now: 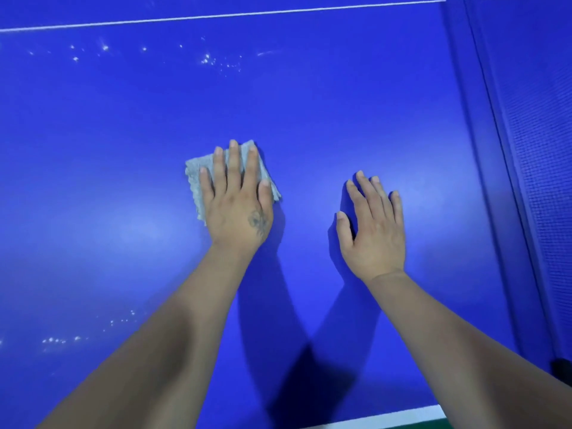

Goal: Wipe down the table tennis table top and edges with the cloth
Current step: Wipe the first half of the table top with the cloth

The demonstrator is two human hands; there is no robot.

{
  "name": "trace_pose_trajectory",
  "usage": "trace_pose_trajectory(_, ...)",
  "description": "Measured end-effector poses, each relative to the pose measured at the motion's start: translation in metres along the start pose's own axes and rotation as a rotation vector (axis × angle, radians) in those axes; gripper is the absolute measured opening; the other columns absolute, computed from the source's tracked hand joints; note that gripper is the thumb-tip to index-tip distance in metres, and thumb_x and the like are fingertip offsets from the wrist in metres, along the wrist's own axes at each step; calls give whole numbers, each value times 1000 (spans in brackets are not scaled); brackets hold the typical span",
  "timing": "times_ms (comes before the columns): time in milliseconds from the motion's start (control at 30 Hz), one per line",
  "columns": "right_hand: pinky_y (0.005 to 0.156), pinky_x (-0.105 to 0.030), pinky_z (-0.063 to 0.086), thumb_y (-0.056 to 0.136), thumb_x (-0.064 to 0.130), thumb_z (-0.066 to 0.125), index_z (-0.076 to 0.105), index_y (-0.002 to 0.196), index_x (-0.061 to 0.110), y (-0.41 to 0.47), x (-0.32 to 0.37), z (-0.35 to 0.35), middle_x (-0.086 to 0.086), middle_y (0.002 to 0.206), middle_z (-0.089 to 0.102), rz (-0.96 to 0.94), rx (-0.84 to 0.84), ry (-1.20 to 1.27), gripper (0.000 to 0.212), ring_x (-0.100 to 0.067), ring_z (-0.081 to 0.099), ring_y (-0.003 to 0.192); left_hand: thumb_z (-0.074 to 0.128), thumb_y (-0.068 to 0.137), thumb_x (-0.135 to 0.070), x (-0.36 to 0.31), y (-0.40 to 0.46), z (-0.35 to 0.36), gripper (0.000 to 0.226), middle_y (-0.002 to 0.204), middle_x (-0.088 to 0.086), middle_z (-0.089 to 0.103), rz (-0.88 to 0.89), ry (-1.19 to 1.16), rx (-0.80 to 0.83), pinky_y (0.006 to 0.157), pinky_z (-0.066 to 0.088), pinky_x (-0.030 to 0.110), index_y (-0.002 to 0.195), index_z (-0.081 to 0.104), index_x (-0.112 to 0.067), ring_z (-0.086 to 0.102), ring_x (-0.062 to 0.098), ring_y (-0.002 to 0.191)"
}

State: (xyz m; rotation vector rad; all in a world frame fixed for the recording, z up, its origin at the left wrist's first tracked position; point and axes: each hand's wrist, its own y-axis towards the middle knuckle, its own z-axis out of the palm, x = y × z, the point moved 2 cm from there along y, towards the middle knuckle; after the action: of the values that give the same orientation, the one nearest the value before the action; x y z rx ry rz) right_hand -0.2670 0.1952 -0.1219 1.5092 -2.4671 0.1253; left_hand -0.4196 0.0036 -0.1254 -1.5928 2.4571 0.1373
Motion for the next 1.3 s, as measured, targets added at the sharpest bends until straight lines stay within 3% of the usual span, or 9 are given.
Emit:
trace_pose_trajectory(67, 132, -53, 17, 106, 42, 48, 55, 152, 18, 12, 0, -5, 2, 167, 42, 14, -17, 65, 52, -26, 39, 154, 24, 113, -44, -19, 18, 4, 62, 178, 6, 15, 50, -3, 4, 132, 7, 58, 171, 17, -23, 8, 31, 165)
trace_pose_trajectory(133, 133, -52, 16, 107, 46, 48, 54, 153, 19, 33, 3, -9, 1, 167, 41, -1, -9, 78, 54, -26, 43, 149, 25, 112, -43, -38, 24, 6, 63, 178, 6, 14, 143, 11, 11, 132, 7, 59, 171, 17, -21, 7, 32, 166)
trace_pose_trajectory(267, 134, -55, 9, 110, 51, 40, 44, 163, 22, 85, 14, -4, -3, 177, 25, -56, -3, 31, 60, -25, 19, 164, 24, 114, -44, -52, 2, 6, 63, 180, 5, 7, 238, 36, 51, 132, 6, 58, 172, 11, -21, -1, 30, 166)
trace_pose_trajectory(367, 134, -56, 5, 111, 53, 35, 38, 166, 22, 123, 25, 6, -3, 178, 21, -66, 20, 6, 63, -25, 12, 166, 25, 115, -44, -40, -15, 1, 62, 180, 2, 6, 253, 40, 73, 132, 9, 58, 172, 11, -23, -2, 27, 166)
trace_pose_trajectory(567, 133, -57, 5, 112, 58, 28, 25, 171, 25, 139, 26, 20, 1, 180, 12, -64, 72, -89, 67, -22, 4, 167, 30, 113, -43, 9, -1, -8, 62, 179, 2, 14, 117, 31, 41, 132, 10, 58, 171, 19, -26, 5, 26, 166)
trace_pose_trajectory(733, 133, -57, 7, 112, 56, 31, 27, 170, 25, 141, 27, 21, 3, 180, 13, -51, 63, -87, 66, -21, 4, 167, 25, 113, -44, 17, 65, -4, 62, 179, 4, 13, -55, 9, -34, 132, 7, 56, 171, 15, -25, 6, 29, 166)
trace_pose_trajectory(833, 133, -56, 8, 112, 56, 33, 28, 170, 25, 141, 27, 21, 2, 180, 14, -47, 62, -89, 66, -21, 5, 167, 23, 113, -45, 0, 102, 1, 63, 179, 6, 14, -71, -11, -67, 132, 6, 58, 171, 17, -24, 7, 31, 165)
trace_pose_trajectory(1033, 133, -57, 9, 111, 50, 34, 32, 169, 25, 142, 28, 21, 3, 179, 17, -53, 49, -86, 63, -22, 8, 167, 24, 114, -43, -40, 118, 7, 63, 179, 6, 11, 76, -13, -46, 132, 6, 58, 172, 14, -21, 5, 31, 166)
trace_pose_trajectory(1300, 133, -56, 13, 106, 34, 37, 42, 164, 22, 143, 32, 18, 2, 176, 27, -46, 18, -68, 59, -22, 17, 165, 27, 115, -42, -28, 50, -1, 61, 179, 2, 11, 198, 24, 35, 132, 11, 57, 172, 15, -24, 2, 27, 166)
